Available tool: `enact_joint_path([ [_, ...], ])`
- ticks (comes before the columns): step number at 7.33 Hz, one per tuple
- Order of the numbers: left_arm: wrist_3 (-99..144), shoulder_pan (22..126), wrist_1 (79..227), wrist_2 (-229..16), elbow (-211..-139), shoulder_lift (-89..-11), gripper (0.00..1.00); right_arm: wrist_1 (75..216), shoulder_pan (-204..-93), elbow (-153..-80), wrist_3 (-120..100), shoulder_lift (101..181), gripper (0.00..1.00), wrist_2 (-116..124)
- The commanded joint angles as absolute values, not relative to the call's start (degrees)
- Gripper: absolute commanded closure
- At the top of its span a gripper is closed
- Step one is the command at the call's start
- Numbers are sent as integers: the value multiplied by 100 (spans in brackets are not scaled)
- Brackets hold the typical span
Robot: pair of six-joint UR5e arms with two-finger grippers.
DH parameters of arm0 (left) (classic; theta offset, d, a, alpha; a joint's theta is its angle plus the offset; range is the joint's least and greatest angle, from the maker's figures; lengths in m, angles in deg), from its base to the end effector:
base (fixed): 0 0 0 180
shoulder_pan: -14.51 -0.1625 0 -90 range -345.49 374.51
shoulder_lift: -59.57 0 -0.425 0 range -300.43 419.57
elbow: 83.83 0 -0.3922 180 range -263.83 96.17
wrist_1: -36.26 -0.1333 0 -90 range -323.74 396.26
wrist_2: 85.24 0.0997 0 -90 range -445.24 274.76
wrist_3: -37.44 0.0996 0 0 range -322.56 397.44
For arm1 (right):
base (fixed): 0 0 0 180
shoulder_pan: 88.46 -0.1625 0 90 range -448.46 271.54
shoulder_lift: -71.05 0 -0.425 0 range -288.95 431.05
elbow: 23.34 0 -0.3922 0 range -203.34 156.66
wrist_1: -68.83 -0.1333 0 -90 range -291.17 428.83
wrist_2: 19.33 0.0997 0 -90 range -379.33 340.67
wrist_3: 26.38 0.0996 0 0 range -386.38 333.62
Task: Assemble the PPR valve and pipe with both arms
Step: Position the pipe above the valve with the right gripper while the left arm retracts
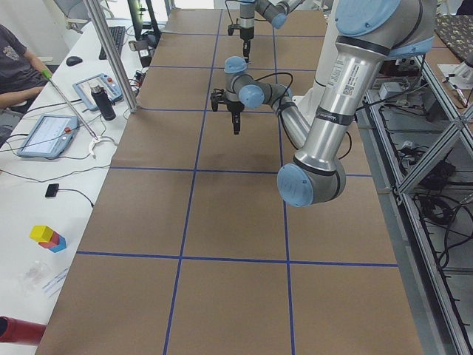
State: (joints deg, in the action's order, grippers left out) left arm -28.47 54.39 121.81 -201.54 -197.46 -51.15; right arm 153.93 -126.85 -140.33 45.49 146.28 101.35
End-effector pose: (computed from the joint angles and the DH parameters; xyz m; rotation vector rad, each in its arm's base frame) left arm 0.3761 -0.4304 0.2904 -0.0111 0.8127 -0.1005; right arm -0.3655 -0.3948 0.2985 -0.0688 -0.9374 0.1093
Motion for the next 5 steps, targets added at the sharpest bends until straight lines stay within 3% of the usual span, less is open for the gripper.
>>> enact_joint_path([
  [1,-2156,5721,12222,-20169,-19888,-4627,23,16461,-12503,-13579,5093,13036,100,10100],
  [5,-1380,6083,12868,-20345,-19853,-3959,22,16472,-12362,-12470,5710,11669,100,9995],
])
